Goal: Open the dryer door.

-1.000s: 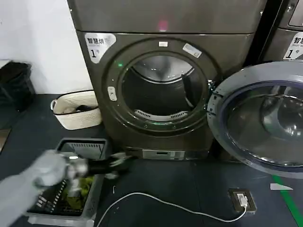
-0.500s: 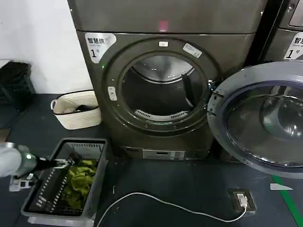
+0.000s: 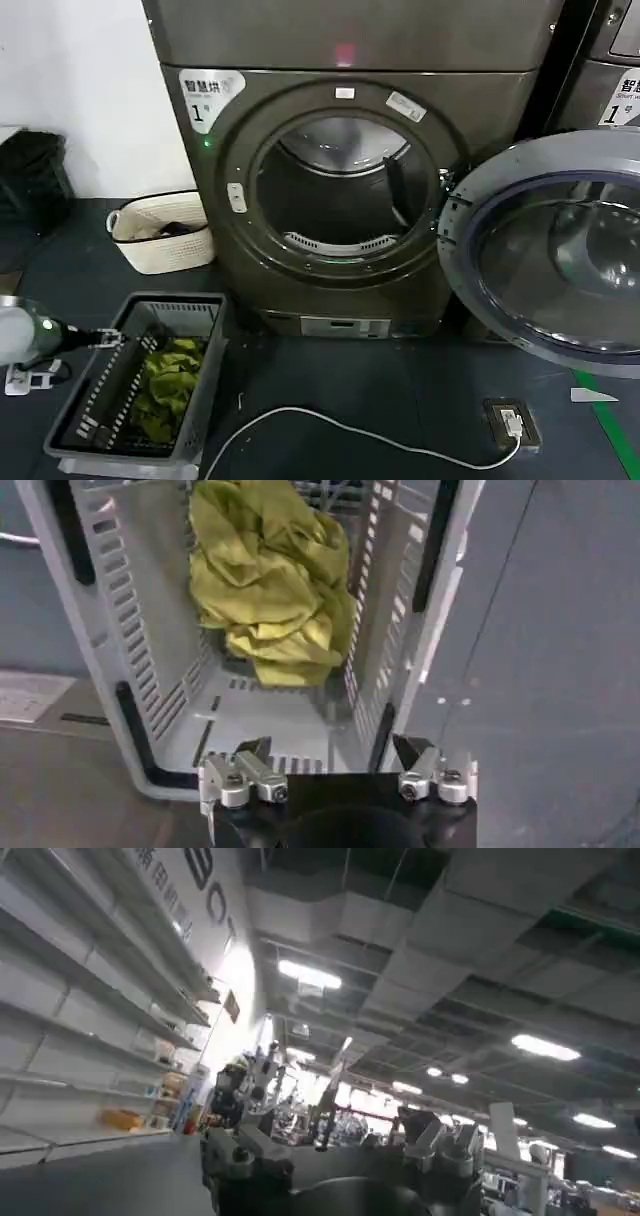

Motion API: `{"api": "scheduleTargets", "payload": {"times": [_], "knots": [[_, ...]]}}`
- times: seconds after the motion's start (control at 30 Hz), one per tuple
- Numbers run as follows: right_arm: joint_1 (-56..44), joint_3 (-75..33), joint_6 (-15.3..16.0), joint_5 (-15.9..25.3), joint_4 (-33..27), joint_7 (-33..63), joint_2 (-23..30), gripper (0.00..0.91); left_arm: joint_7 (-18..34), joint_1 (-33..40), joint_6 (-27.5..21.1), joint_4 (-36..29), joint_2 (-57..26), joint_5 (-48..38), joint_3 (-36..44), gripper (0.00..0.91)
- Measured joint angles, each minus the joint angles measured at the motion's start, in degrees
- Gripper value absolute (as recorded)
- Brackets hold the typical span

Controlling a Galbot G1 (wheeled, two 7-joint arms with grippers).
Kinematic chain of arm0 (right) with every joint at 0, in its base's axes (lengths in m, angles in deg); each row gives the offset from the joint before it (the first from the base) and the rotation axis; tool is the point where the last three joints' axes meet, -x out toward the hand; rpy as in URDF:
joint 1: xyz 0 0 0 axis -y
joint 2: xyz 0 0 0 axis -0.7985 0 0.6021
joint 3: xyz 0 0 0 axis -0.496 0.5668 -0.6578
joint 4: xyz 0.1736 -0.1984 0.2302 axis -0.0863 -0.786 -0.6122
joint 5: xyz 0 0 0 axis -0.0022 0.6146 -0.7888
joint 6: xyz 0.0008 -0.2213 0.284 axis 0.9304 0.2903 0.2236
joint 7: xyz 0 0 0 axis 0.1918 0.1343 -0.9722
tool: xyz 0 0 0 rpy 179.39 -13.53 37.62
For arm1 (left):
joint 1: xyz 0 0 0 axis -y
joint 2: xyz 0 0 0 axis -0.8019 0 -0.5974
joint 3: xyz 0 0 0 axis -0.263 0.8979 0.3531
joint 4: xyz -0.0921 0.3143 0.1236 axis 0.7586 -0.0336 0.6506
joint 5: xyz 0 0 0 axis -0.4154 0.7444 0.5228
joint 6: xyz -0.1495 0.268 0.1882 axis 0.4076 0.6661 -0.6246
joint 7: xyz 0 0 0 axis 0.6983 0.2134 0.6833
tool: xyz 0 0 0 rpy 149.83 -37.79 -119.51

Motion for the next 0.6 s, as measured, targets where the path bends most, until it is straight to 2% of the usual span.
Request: {"api": "scheduleTargets", "payload": {"times": [0.6], "knots": [[0.3,0.0,-0.4,1.5,0.1,-0.8,0.3,0.907,0.0,-0.1,0.0,-0.2,-0.3,-0.3,0.3,0.907]]}}
